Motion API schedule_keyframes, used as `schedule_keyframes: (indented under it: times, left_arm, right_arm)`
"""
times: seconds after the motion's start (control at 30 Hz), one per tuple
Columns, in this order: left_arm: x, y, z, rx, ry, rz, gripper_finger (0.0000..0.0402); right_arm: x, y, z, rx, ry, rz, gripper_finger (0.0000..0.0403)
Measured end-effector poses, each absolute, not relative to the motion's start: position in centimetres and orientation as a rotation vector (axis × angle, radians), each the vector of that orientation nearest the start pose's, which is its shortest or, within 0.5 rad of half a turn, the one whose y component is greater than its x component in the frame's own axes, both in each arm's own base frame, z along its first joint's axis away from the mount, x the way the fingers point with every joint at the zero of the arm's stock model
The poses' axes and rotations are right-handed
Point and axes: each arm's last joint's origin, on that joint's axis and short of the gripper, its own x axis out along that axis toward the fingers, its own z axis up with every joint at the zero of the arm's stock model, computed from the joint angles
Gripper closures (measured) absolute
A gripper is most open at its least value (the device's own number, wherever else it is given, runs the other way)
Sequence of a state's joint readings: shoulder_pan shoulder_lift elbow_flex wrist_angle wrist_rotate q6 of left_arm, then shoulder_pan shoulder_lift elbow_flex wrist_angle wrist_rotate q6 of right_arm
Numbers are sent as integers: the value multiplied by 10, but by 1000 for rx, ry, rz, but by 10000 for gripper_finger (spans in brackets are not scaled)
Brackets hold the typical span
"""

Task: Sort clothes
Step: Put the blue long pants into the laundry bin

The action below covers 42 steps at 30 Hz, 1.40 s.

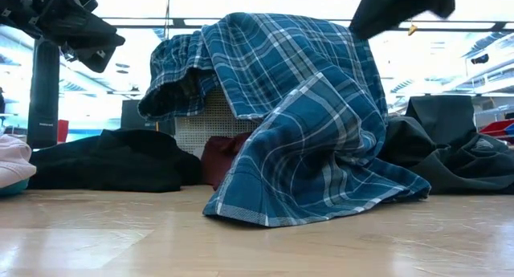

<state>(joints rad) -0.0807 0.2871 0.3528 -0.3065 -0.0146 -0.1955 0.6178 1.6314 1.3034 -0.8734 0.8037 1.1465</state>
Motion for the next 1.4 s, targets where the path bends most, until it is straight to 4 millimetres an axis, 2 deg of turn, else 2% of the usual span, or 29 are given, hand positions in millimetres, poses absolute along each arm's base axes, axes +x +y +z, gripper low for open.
schedule_keyframes:
  times: [0.2, 0.4, 0.57, 0.63, 0.73, 0.83, 0.97, 1.17, 1.4]
  left_arm:
    - [101, -8, 231, -193, 245, -41, 300]
    - [101, -8, 231, -202, 247, -40, 300]
    - [101, -8, 231, -204, 245, -40, 300]
    - [101, -8, 231, -205, 246, -40, 300]
    - [101, -8, 231, -206, 245, -40, 300]
    - [101, -8, 231, -206, 246, -40, 300]
    - [101, -8, 231, -206, 247, -40, 300]
    - [101, -8, 231, -205, 247, -40, 300]
    - [101, -8, 231, -204, 250, -39, 300]
  right_arm:
    - [273, 169, 230, 282, 636, -485, 306]
    - [278, 159, 205, 162, 709, -520, 298]
    - [291, 146, 182, 149, 767, -574, 295]
    - [297, 142, 177, 168, 784, -572, 318]
    - [305, 142, 177, 145, 765, -519, 384]
    - [309, 143, 186, 144, 715, -476, 393]
    - [316, 142, 215, 115, 648, -433, 399]
    - [327, 134, 276, -42, 521, -411, 401]
    - [343, 105, 348, -221, 416, -430, 402]
